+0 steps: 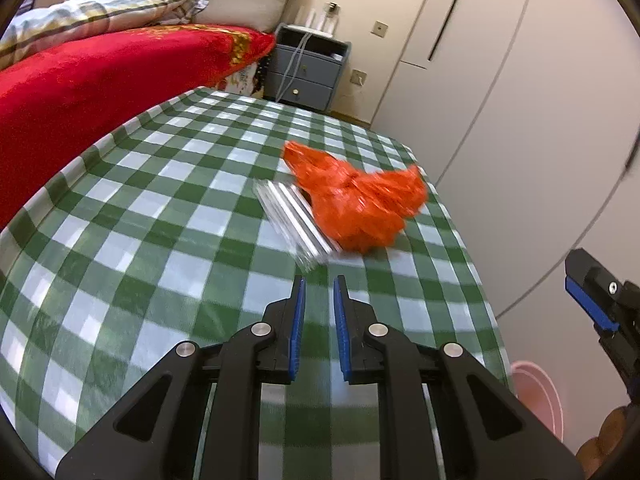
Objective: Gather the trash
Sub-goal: 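Move both tools back over the clear plastic tubes and orange bag, then grasp the clear plastic tubes with the left tool while the right tool grasps the orange bag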
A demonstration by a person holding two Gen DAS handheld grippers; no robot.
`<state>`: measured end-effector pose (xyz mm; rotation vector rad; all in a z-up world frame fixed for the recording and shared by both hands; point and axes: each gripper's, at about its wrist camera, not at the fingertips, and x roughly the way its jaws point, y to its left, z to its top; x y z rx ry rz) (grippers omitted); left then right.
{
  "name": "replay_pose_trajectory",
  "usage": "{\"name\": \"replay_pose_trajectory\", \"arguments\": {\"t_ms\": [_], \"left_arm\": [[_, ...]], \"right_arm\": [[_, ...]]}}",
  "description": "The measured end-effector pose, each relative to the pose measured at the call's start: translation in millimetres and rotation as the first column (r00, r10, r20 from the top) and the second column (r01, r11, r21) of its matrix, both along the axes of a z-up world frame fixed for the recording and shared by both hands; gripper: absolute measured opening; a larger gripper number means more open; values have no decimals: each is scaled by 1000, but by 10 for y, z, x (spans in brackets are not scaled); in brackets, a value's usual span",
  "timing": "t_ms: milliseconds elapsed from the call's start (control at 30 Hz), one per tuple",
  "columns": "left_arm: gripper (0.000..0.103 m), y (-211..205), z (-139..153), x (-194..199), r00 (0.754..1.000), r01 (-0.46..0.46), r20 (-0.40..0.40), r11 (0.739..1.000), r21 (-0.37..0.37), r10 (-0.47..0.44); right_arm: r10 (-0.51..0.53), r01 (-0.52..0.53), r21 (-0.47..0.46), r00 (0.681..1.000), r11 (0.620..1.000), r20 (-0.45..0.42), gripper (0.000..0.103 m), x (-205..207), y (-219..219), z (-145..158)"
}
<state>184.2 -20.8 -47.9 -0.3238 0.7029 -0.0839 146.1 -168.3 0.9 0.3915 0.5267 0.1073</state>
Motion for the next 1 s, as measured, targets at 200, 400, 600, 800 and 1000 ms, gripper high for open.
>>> {"name": "replay_pose_trajectory", "arguments": {"t_ms": [200,400,600,800,1000], "left_arm": [[15,96,-20,241,999,-33,-12,999,-19,33],[15,214,-91,472,998,-51,-42,998,-47,49],[18,265,-148,656,997,-44,-66,996,-78,38],[22,305,-221,778,994,-51,-101,992,-116,39],[27,254,-289,899,990,-30,-140,992,-120,13]], "right_arm": [[39,-39,17,999,999,-11,34,348,124,-87],[69,-68,29,997,997,-41,36,734,227,-186],[103,-102,19,993,995,-64,43,1033,325,-257],[136,-135,20,986,991,-93,43,1280,397,-339],[164,-162,28,980,986,-115,39,1397,471,-418]]}}
